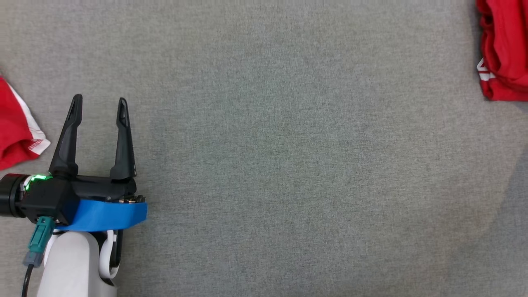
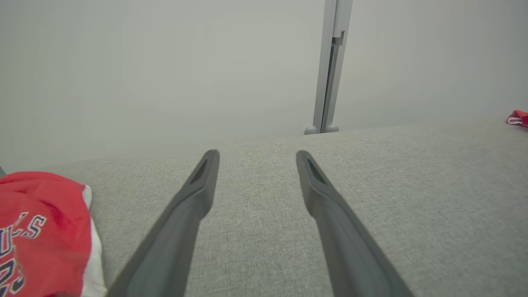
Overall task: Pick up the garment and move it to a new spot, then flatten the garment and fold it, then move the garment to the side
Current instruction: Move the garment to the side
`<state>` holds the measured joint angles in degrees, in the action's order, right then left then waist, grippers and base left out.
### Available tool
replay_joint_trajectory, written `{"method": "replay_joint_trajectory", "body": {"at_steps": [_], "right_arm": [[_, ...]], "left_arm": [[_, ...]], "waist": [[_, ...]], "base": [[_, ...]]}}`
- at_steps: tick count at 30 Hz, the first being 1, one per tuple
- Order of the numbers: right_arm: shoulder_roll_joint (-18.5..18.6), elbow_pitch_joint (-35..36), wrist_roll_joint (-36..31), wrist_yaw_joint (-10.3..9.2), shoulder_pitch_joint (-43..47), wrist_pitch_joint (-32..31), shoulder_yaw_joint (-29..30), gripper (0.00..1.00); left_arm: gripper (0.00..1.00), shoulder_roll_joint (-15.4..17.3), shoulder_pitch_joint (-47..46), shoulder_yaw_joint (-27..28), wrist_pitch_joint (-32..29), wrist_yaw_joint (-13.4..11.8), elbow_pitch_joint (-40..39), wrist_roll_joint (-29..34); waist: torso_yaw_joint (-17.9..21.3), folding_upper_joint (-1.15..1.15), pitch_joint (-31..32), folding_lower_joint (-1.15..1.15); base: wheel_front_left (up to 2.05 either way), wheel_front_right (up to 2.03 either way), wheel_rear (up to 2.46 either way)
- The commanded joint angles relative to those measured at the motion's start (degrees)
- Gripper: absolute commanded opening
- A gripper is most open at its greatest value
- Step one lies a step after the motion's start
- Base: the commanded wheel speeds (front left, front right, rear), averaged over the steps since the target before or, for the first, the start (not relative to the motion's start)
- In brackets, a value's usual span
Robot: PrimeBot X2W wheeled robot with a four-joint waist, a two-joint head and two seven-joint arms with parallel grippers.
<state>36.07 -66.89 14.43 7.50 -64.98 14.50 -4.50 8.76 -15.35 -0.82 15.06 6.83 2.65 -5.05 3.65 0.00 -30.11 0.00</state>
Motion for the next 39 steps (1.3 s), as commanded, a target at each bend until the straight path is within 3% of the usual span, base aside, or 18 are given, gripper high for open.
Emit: {"method": "replay_joint_trajectory", "body": {"at_steps": [1,7,15,21,30,39], "right_arm": [[0.0,0.8,-1.2,-0.01,-0.5,0.5,0.3,1.00],[-3.3,7.9,-3.0,-0.01,3.6,0.7,1.4,1.00],[-12.7,23.3,-3.4,-0.01,16.4,0.7,-0.2,1.00],[-17.7,30.5,-0.6,-0.01,27.8,0.7,-1.7,1.00],[-22.1,35.9,2.2,-0.01,42.1,0.7,-2.9,1.00],[-24.5,40.8,2.6,-0.01,50.5,0.7,-1.2,1.00]], "left_arm": [[1.00,-0.1,0.9,0.4,0.2,-0.4,0.3,-0.3],[1.00,-1.1,3.4,1.1,0.2,-0.7,1.7,-0.9],[1.00,-2.3,8.9,2.3,0.2,-1.3,3.9,-1.7],[1.00,-3.0,12.6,2.7,0.2,-1.5,5.9,-2.0],[1.00,-4.1,17.5,2.5,0.2,-1.6,8.7,-2.3],[1.00,-4.4,18.5,2.6,0.2,-1.7,9.2,-2.4]], "waist": [[0.3,0.00,1.4,0.00],[0.2,0.00,6.9,0.00],[-0.3,0.00,16.1,0.00],[-1.9,0.00,22.3,0.00],[-2.9,0.00,29.9,0.00],[-2.6,0.00,31.6,0.00]], "base": [[0.00,0.00,0.00],[0.00,0.00,0.00],[0.00,0.00,0.00],[0.00,0.00,0.00],[0.00,0.00,0.00],[0.00,0.00,0.00]]}}
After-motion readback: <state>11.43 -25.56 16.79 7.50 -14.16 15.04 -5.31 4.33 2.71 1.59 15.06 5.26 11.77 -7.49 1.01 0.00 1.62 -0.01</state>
